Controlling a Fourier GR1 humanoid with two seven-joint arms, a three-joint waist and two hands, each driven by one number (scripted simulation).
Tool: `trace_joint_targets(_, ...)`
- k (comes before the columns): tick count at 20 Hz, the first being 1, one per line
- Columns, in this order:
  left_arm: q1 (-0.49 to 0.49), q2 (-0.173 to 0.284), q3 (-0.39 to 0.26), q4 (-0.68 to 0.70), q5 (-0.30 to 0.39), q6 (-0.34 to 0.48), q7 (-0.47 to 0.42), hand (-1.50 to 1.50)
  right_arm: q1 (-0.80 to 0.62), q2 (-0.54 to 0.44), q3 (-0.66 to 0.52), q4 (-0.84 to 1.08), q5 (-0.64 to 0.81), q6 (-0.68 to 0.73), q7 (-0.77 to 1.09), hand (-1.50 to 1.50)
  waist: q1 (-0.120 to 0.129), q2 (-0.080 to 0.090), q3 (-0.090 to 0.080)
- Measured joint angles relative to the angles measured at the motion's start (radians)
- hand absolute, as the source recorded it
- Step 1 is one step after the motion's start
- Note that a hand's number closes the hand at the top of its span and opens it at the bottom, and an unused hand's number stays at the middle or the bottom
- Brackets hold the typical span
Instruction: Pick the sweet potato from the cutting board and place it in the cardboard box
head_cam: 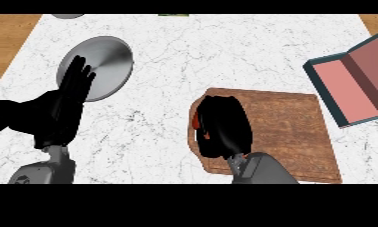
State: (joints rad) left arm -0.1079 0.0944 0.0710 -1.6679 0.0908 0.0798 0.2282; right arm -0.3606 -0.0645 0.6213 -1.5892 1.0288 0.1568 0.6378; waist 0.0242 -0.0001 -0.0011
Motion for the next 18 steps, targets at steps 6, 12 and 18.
trace_joint_targets(6,-0.015,-0.001,0.017,0.018,0.005,0.008,-0.008,0.00,-0.081,0.030,0.053,-0.145,0.042,0.133,0.038,1.50,-0.019,-0.002,0.000)
trace_joint_targets(12,-0.006,0.003,0.026,0.020,0.008,0.006,-0.014,0.00,-0.137,0.056,-0.003,-0.307,0.061,0.093,0.195,1.50,-0.024,-0.004,0.001)
trace_joint_targets(18,-0.014,0.004,0.025,0.011,0.005,0.010,0.001,0.00,-0.208,0.041,-0.149,-0.384,0.122,0.090,0.277,1.50,-0.026,-0.003,0.001)
